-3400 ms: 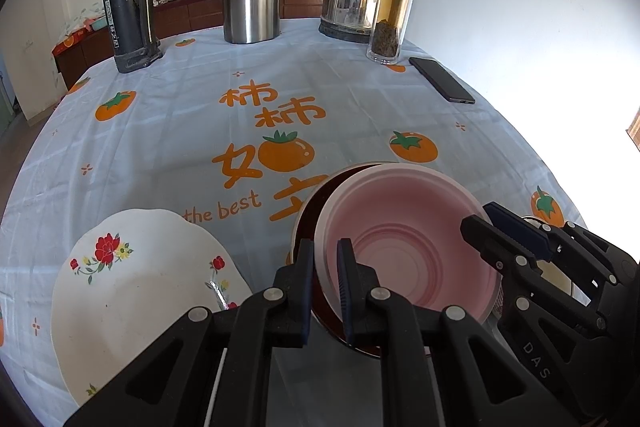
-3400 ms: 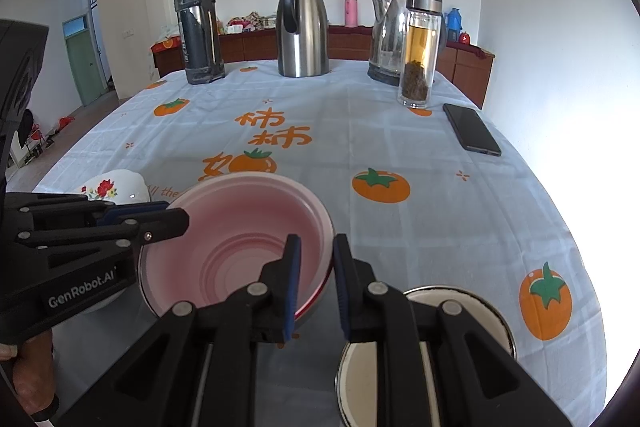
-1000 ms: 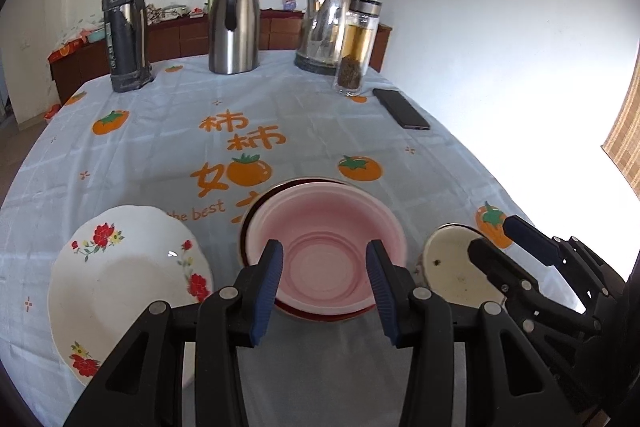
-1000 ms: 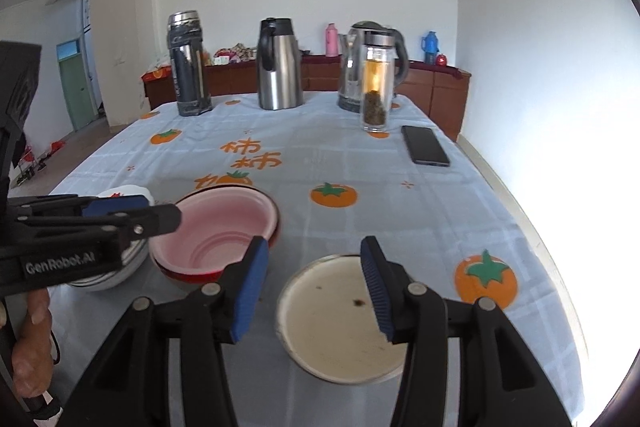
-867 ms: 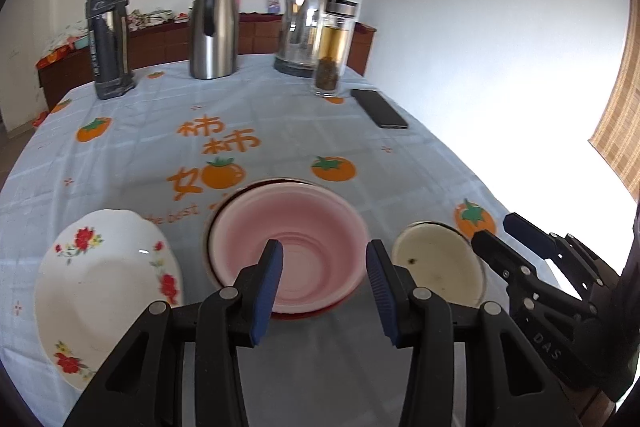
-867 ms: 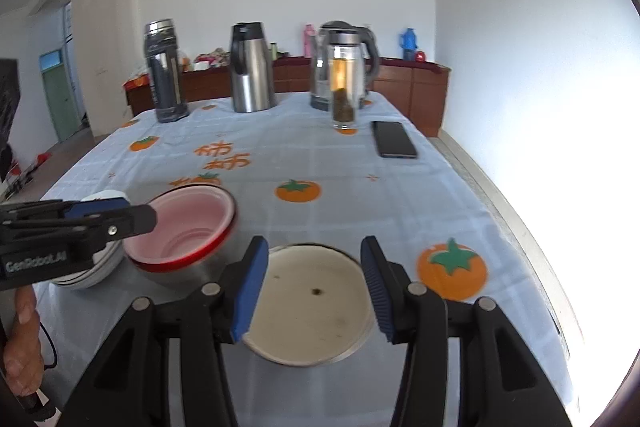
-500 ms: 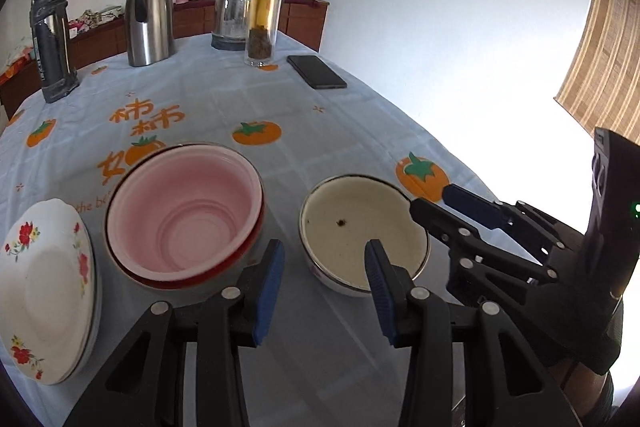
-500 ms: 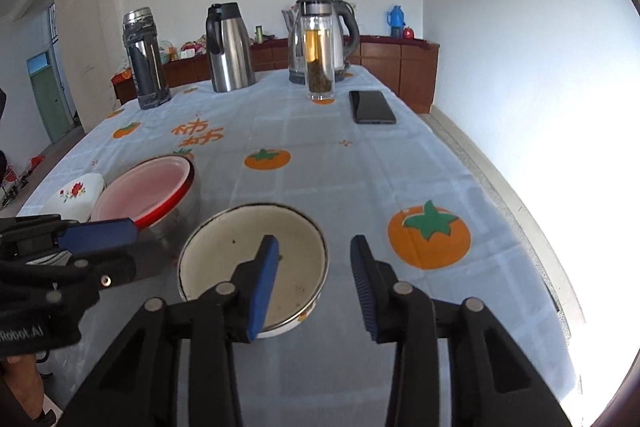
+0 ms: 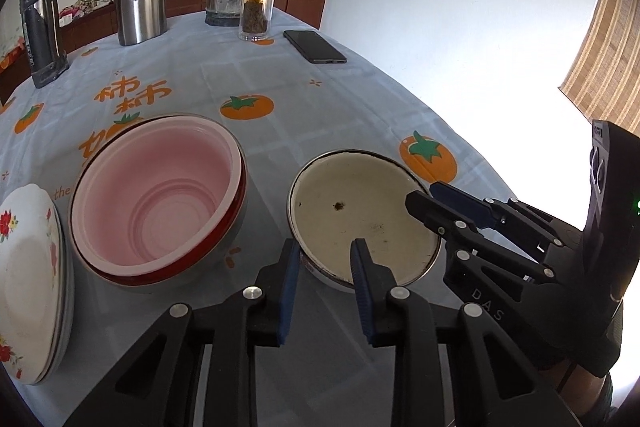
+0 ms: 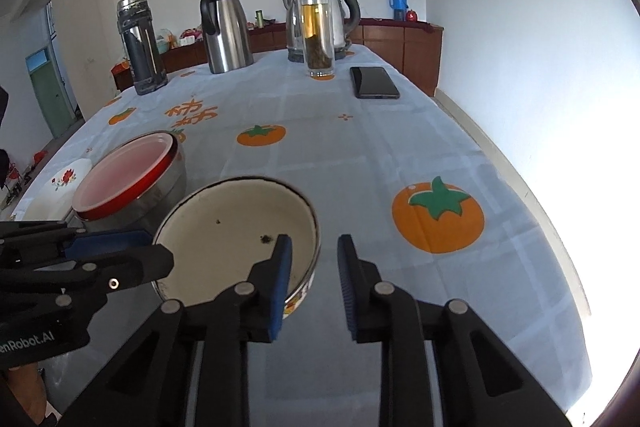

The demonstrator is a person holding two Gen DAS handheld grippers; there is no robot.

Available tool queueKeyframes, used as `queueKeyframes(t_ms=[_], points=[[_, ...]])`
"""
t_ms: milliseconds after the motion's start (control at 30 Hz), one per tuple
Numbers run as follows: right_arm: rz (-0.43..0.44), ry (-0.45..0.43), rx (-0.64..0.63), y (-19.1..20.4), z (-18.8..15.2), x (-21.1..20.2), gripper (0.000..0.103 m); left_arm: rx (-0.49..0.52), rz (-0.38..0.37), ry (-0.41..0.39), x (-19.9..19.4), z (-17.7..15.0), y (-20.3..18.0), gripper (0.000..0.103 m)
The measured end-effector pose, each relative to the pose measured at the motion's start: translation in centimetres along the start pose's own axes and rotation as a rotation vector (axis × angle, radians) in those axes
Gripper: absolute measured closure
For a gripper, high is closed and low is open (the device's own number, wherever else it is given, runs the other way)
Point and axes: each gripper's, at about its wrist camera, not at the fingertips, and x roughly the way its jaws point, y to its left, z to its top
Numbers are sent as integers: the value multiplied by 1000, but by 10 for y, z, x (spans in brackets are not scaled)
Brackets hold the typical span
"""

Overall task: Organize plates and bowls
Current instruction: 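Move the left tool to the cream enamel bowl and grasp its rim, then lift the cream enamel bowl with the left tool over the pink basin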

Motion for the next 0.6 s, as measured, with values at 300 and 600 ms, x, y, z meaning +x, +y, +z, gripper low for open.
queueKeyframes(t_ms=[300,600], points=[[12,-9,13,0,-1,-1,88,15,33,-2,3,0,-3,82],[15,-56,24,1,7,-24,87,21,25,-59,-13,4,-6,82]])
